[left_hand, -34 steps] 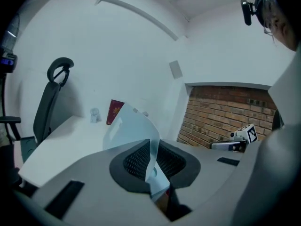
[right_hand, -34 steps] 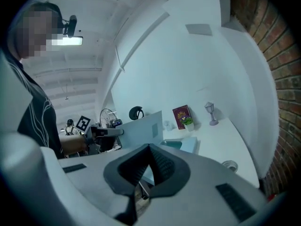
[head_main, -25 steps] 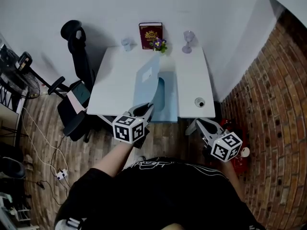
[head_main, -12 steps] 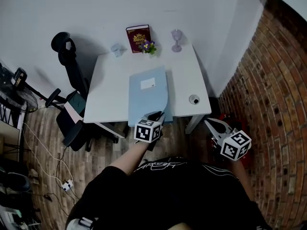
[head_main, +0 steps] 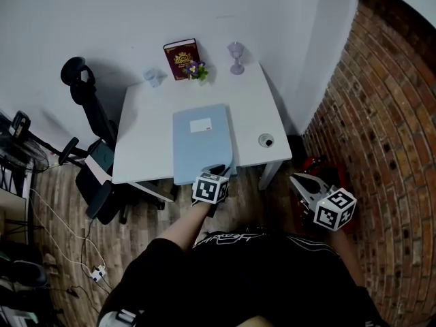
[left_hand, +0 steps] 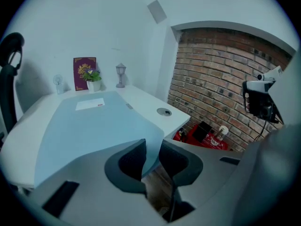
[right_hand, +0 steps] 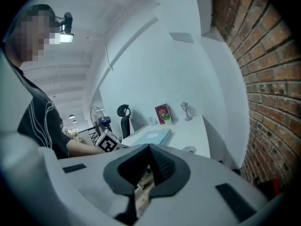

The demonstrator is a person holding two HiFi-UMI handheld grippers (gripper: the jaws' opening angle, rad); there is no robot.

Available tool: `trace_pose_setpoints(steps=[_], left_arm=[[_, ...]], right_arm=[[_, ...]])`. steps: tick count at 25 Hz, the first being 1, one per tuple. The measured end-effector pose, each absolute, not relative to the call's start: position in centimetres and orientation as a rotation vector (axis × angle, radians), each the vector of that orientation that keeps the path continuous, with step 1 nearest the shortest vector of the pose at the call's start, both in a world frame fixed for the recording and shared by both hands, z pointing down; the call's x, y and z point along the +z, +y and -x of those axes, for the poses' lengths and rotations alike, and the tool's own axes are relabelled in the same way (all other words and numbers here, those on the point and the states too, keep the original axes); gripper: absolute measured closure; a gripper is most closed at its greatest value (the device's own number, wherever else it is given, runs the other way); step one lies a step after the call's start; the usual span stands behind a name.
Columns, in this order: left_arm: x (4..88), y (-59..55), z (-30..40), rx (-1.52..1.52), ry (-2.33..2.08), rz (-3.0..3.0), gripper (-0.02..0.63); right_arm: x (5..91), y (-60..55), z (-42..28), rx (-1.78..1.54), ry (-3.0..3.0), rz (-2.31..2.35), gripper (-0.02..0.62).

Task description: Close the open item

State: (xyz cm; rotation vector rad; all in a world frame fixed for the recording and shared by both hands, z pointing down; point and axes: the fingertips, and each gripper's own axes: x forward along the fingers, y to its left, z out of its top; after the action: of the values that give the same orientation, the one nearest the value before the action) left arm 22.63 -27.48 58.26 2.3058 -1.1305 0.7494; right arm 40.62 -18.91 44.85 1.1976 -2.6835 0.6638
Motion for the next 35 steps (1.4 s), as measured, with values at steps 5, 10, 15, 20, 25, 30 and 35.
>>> trace_pose_setpoints(steps=[5, 10, 15, 20, 25, 30, 35], left_arm=[[58.6, -26.7, -24.0, 0.768, -0.980, -2.363, 0.403], [56.6, -25.9, -23.8, 0.584, -0.883, -2.365, 0.302], [50.5, -23.0, -21.0, 0.400, -0.880, -2.434, 0.304], [43.5, -18.1, -18.0, 0.246, -0.842, -2.533, 0.377], [39.9, -13.9, -14.9, 0.104, -0.821, -2.571, 0.534], [38.3, -10.6, -12.9, 0.039, -0.789, -2.613, 0.563], [38.2, -9.2, -11.1, 0.031, -0.828, -2.616, 0.565]], right_arm=[[44.6, -18.2, -39.6, 0.680, -2.714, -1.167, 0.592], [43.9, -17.1, -37.1, 0.669, -2.754, -1.108, 0.592], [41.3, -15.9, -33.5, 0.714, -2.820, -1.038, 0.593], [38.8, -14.0, -28.1, 0.703, -2.903, -0.913, 0.594], [38.0, -12.2, -24.1, 0.682, -2.946, -0.856, 0.594], [38.6, -10.8, -22.0, 0.683, -2.964, -0.878, 0.594], [38.0, -8.8, -20.1, 0.629, -2.997, -0.853, 0.594]])
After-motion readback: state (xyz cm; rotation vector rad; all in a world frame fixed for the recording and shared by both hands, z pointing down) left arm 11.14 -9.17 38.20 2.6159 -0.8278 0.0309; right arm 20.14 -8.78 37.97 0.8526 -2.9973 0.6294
